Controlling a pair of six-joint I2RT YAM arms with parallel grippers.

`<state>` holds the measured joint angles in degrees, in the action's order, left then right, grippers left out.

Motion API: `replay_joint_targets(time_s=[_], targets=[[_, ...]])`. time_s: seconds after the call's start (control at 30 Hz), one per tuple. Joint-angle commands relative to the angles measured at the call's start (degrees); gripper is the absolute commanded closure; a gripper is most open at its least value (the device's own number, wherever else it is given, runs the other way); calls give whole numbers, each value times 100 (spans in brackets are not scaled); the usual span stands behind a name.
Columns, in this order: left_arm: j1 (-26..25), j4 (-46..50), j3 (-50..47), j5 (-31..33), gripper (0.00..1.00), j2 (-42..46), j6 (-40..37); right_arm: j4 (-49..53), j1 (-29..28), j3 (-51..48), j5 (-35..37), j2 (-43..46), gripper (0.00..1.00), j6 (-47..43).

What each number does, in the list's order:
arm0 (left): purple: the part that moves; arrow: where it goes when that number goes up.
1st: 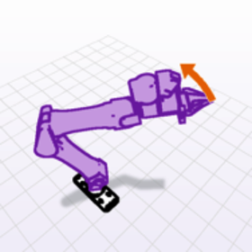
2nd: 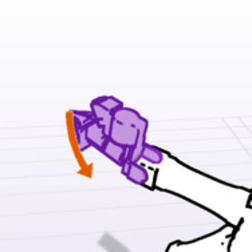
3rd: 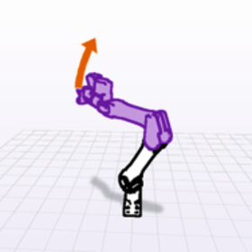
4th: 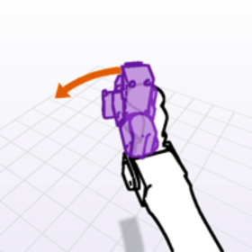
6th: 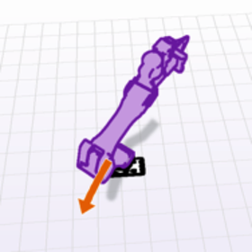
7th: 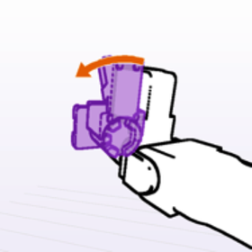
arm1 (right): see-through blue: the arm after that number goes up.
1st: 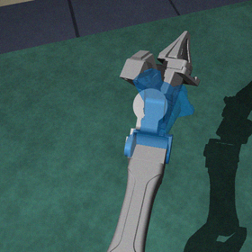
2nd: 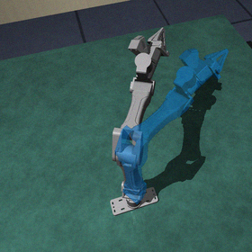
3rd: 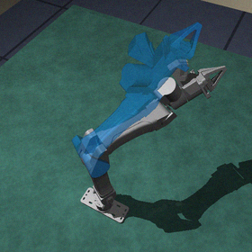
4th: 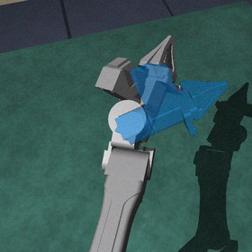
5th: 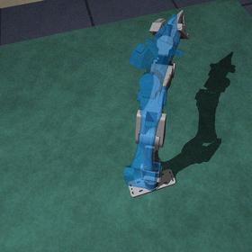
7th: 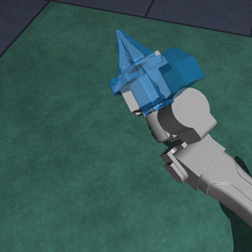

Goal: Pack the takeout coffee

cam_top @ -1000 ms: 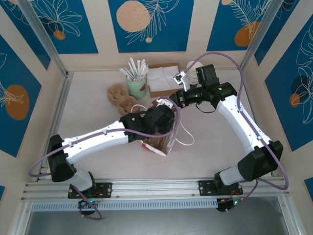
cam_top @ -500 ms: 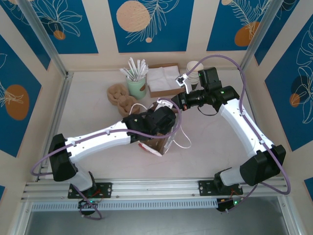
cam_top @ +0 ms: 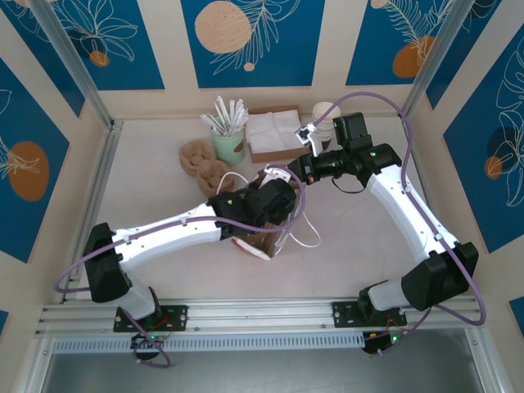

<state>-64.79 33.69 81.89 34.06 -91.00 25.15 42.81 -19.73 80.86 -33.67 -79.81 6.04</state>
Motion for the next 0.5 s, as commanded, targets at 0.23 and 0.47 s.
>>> replay_joint_targets(time_s=[0.23,0.47], targets=[[-215,12,-59,230,34,-305,-257,5,-32,218,-869,71,100,-664],[-227,292,-49,325,34,-261,-179,35,-40,244,-845,65,100,-840]])
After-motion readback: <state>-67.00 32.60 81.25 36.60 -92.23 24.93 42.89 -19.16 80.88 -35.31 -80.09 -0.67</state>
